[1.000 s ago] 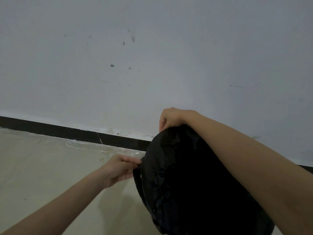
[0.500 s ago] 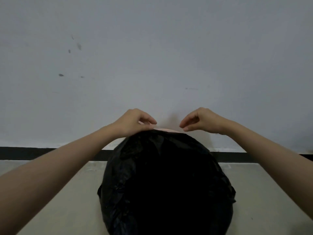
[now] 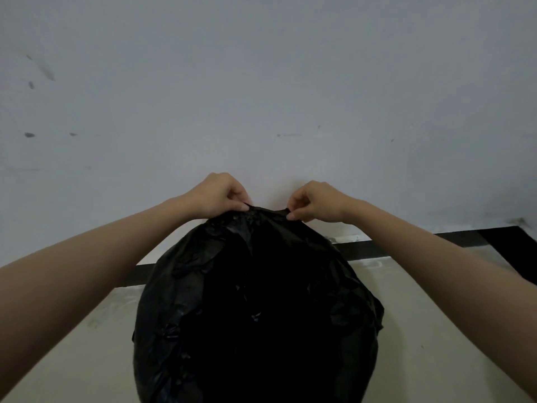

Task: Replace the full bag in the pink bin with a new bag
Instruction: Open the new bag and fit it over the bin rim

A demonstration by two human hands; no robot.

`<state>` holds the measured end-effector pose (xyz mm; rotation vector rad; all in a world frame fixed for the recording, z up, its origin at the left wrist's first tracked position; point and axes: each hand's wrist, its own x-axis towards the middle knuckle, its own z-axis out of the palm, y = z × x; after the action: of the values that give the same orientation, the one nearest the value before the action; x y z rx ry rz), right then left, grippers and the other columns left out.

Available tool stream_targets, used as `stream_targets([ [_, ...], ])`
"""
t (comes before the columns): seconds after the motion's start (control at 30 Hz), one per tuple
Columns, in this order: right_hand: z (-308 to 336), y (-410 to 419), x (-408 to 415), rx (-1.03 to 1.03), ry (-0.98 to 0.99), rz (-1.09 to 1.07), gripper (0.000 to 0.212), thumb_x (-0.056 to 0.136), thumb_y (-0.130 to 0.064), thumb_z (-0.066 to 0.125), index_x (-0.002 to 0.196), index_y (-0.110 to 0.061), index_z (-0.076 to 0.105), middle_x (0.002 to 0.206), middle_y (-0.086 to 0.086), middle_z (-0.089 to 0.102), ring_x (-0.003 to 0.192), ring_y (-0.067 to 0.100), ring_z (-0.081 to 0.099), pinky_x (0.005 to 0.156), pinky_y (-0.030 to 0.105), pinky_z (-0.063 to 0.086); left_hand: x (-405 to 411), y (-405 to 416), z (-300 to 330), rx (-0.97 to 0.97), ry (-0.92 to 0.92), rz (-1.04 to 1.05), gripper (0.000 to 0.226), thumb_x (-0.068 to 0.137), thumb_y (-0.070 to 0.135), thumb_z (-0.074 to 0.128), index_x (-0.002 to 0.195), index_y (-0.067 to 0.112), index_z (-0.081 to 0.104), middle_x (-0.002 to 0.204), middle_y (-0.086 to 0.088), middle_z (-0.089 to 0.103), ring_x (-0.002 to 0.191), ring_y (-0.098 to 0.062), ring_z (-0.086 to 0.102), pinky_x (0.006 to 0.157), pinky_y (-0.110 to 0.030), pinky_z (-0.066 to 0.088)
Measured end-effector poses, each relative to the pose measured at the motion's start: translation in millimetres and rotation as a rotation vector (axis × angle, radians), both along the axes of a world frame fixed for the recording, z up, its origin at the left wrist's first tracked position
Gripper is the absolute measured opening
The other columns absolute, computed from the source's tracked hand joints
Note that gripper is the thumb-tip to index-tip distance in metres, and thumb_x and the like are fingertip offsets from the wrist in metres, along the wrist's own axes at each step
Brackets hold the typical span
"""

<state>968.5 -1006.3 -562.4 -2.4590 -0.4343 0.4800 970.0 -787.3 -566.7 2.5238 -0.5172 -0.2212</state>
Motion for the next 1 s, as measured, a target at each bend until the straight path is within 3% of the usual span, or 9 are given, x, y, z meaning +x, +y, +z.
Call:
stream_targets([
  [0.13, -14.5, 1.3, 7.9, 0.084, 0.195, -0.111, 0.017, 0.087, -0.008, 0.058, 0.07, -0.011, 0.058, 0.067, 0.002, 0.054, 0.062, 0.012, 0.052, 0.061, 0.019, 0.05, 10.1, -3.0, -9.1, 0.063, 0.038, 0.03, 0.015, 0.077, 0.01, 0.068, 0.091, 0.01, 0.072, 0.078, 0.0, 0.066, 0.069, -0.002, 0.057, 0.056, 0.003, 0.035],
  [0.23, -23.1, 6.5, 8.2, -0.093, 0.221, -0.108, 0.014, 0.087, -0.003, 0.053, 0.09, -0.001, 0.066, 0.068, 0.004, 0.056, 0.061, 0.014, 0.053, 0.056, 0.02, 0.048, 14.6, -6.5, -16.1, 0.144, 0.074, 0.014, 0.016, 0.077, 0.005, 0.065, 0.091, 0.01, 0.072, 0.093, -0.009, 0.072, 0.079, -0.008, 0.058, 0.061, -0.002, 0.037],
  [0.3, -20.0, 8.2, 7.6, -0.179, 0.137, -0.069, 0.017, 0.085, -0.004, 0.055, 0.096, 0.0, 0.067, 0.078, 0.011, 0.062, 0.07, 0.02, 0.058, 0.06, 0.021, 0.05, 11.8, -3.7, -9.3, 0.133, 0.051, 0.004, 0.019, 0.078, 0.003, 0.062, 0.094, 0.009, 0.071, 0.094, -0.013, 0.073, 0.067, 0.0, 0.059, 0.059, -0.001, 0.038],
  [0.37, -6.9, 4.7, 2.8, -0.062, 0.089, -0.06, 0.017, 0.085, -0.003, 0.057, 0.099, -0.002, 0.066, 0.093, 0.017, 0.067, 0.075, 0.02, 0.062, 0.068, 0.022, 0.052, 2.7, 5.4, 4.9, 0.06, -0.012, -0.008, 0.02, 0.081, 0.003, 0.059, 0.097, 0.01, 0.069, 0.092, -0.01, 0.073, 0.06, 0.007, 0.059, 0.059, 0.001, 0.04],
  [0.5, 29.0, -18.1, -39.6, -0.041, -0.257, 0.091, 0.016, 0.087, -0.01, 0.057, 0.097, -0.012, 0.069, 0.093, 0.005, 0.074, 0.072, -0.005, 0.063, 0.075, 0.008, 0.045, -57.2, 38.8, 28.3, -0.033, -0.247, -0.077, 0.023, 0.085, 0.027, 0.052, 0.095, 0.017, 0.071, 0.088, 0.008, 0.07, 0.081, 0.009, 0.059, 0.079, -0.012, 0.047],
  [0.6, 33.1, -43.5, -96.3, -0.143, -0.455, 0.264, 0.025, 0.09, -0.027, 0.049, 0.105, -0.019, 0.067, 0.102, -0.005, 0.072, 0.091, 0.004, 0.063, 0.082, 0.014, 0.043, -121.9, 63.8, 20.6, 0.039, -0.364, -0.291, 0.036, 0.091, 0.041, 0.036, 0.109, 0.023, 0.062, 0.109, 0.011, 0.066, 0.105, 0.003, 0.055, 0.093, -0.013, 0.041],
  [0.7, 16.9, -65.8, -153.0, -0.207, -0.625, 0.408, 0.04, 0.095, -0.038, 0.035, 0.118, -0.017, 0.061, 0.126, -0.002, 0.061, 0.119, 0.01, 0.051, 0.1, 0.021, 0.038, -178.3, 83.4, -6.3, 0.176, -0.478, -0.495, 0.043, 0.095, 0.041, 0.028, 0.129, 0.025, 0.046, 0.134, 0.007, 0.053, 0.131, -0.011, 0.04, 0.108, -0.028, 0.031],
  [0.87, -16.0, -91.4, -201.6, -0.485, -0.633, 0.611, 0.049, 0.098, -0.043, 0.026, 0.128, -0.017, 0.052, 0.133, -0.003, 0.055, 0.132, 0.015, 0.04, 0.109, 0.03, 0.027, -213.5, 116.1, -41.3, 0.44, -0.422, -0.591, 0.05, 0.094, 0.043, 0.027, 0.139, 0.022, 0.034, 0.142, 0.009, 0.044, 0.136, -0.015, 0.034, 0.109, -0.041, 0.027],
  [1.0, -11.4, -96.4, -210.2, -0.466, -0.629, 0.505, 0.048, 0.098, -0.04, 0.026, 0.126, -0.014, 0.054, 0.133, 0.0, 0.056, 0.13, 0.014, 0.042, 0.11, 0.029, 0.026, -211.4, 124.7, -28.2, 0.364, -0.418, -0.49, 0.044, 0.095, 0.038, 0.028, 0.134, 0.023, 0.041, 0.137, 0.006, 0.05, 0.132, -0.013, 0.039, 0.111, -0.039, 0.026],
])
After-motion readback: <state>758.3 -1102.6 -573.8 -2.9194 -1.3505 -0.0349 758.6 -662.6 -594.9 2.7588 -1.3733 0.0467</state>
